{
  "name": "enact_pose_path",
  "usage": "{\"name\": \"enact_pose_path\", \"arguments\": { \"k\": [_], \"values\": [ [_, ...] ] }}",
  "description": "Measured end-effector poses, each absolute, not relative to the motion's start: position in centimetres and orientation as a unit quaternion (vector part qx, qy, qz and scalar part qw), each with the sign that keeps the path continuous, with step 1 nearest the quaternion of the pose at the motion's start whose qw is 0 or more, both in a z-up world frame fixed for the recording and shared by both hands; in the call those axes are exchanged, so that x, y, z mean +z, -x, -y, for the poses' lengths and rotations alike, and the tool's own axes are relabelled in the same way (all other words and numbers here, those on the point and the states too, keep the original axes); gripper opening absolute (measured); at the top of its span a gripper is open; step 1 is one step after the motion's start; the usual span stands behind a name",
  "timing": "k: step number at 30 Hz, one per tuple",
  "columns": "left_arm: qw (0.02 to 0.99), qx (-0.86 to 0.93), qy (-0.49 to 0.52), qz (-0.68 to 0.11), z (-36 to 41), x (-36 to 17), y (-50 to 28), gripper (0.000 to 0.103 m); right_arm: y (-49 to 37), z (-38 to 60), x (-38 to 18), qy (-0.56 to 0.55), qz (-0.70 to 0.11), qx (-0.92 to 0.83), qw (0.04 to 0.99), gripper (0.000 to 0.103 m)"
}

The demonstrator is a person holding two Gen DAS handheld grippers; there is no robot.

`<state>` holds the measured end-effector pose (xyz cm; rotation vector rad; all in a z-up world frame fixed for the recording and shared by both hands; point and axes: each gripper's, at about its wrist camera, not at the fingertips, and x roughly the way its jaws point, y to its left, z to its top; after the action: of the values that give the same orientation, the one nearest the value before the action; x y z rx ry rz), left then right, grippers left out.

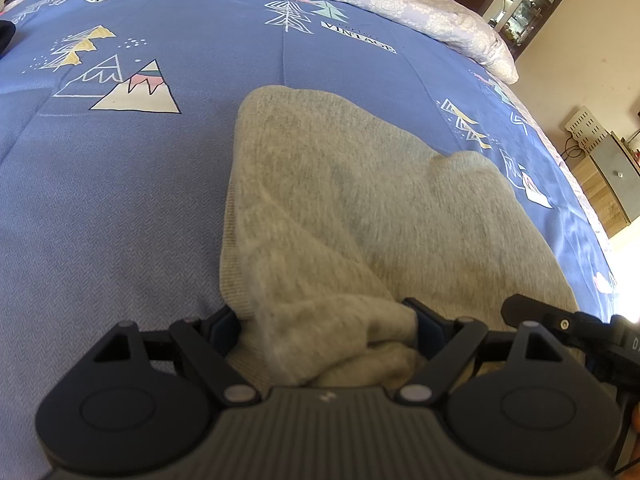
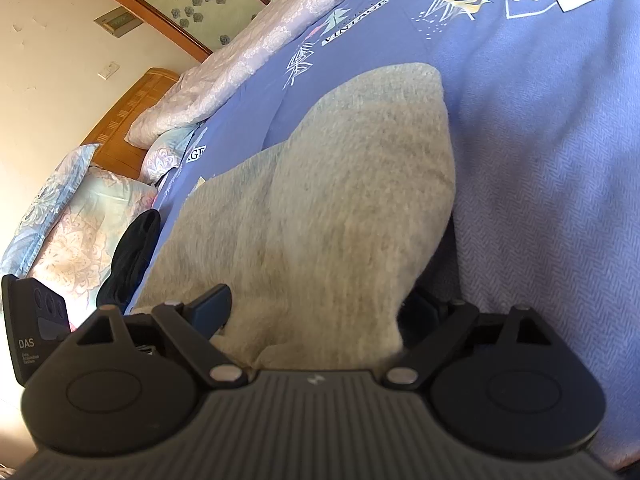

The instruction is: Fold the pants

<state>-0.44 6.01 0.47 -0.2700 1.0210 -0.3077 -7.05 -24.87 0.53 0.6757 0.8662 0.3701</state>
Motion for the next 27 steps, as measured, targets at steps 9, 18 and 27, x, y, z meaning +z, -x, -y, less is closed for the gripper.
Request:
{"name": "enact_pose_path", "arguments": {
  "k": [9, 18, 27],
  "values": [
    [0.853, -0.146, 0.128, -0.485, -6.0, 0.5, 0.5, 0.086, 7.1, 24.8, 0.5, -0.32, -0.409, 0.175, 0.837, 0.092],
    [0.853, -0.146, 0.128, -0.485, -6.0, 0.5, 0.5, 0.086, 7.1, 24.9, 0.6, -0.32, -0.41, 0.174, 0.836, 0.092],
    [0.841, -0.163, 0.153, -0.493, -6.8, 0.5, -0.2, 0.094, 6.7, 26.2, 1.2, -0.333, -0.41, 0.157, 0.834, 0.092]
  ]
}}
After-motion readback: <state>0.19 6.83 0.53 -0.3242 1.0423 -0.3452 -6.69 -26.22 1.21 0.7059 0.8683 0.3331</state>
